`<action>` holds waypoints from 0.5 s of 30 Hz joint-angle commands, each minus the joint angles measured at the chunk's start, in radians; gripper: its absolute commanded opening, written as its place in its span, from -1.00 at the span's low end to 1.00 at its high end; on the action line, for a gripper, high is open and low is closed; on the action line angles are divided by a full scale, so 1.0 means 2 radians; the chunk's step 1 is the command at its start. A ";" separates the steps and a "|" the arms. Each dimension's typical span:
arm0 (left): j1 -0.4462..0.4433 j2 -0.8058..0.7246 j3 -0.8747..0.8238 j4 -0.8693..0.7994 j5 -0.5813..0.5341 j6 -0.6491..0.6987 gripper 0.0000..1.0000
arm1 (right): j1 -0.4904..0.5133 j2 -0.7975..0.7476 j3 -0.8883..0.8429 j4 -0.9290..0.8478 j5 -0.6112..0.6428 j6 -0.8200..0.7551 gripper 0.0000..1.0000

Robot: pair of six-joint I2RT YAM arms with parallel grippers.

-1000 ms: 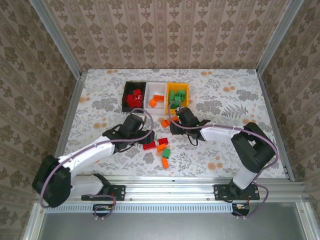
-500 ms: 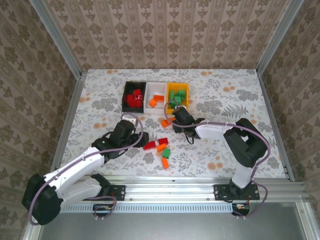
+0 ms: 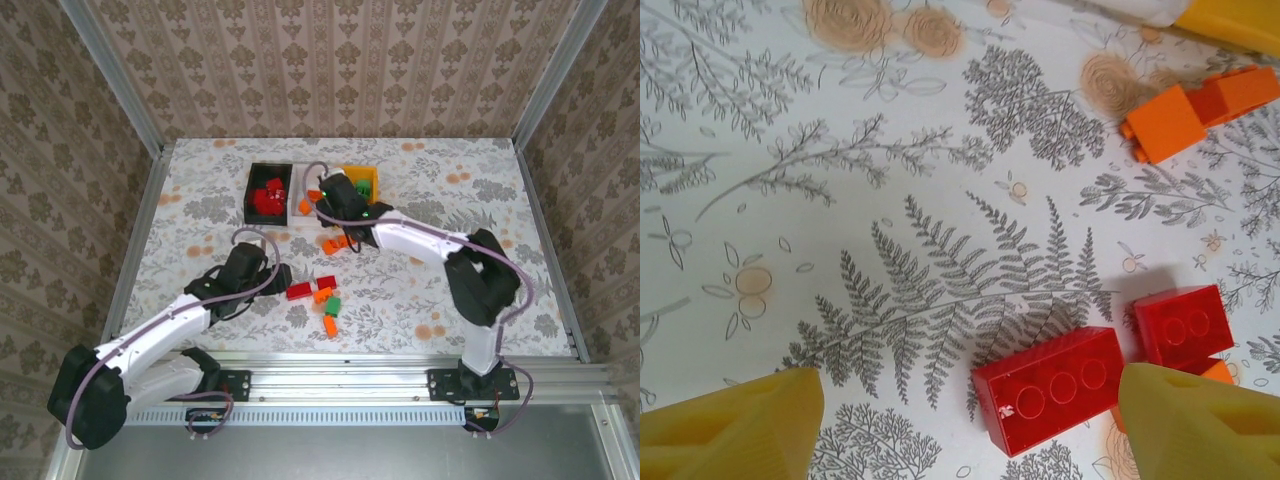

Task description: Sort the legos into containers by color

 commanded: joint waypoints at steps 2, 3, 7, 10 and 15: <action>0.002 -0.022 -0.021 0.008 0.015 -0.036 0.72 | -0.022 0.077 0.096 -0.055 -0.021 -0.019 -0.48; 0.002 -0.031 -0.024 0.004 0.012 -0.039 0.83 | -0.025 0.094 0.121 -0.064 -0.024 -0.019 -0.48; 0.002 -0.066 -0.034 -0.007 0.006 -0.042 0.99 | -0.030 0.140 0.192 -0.092 -0.038 -0.036 -0.37; 0.003 -0.082 -0.038 -0.009 0.003 -0.043 1.00 | -0.030 0.145 0.214 -0.107 -0.034 -0.044 0.07; 0.004 -0.075 -0.038 0.003 0.007 -0.041 1.00 | -0.024 0.103 0.179 -0.094 -0.030 -0.049 0.16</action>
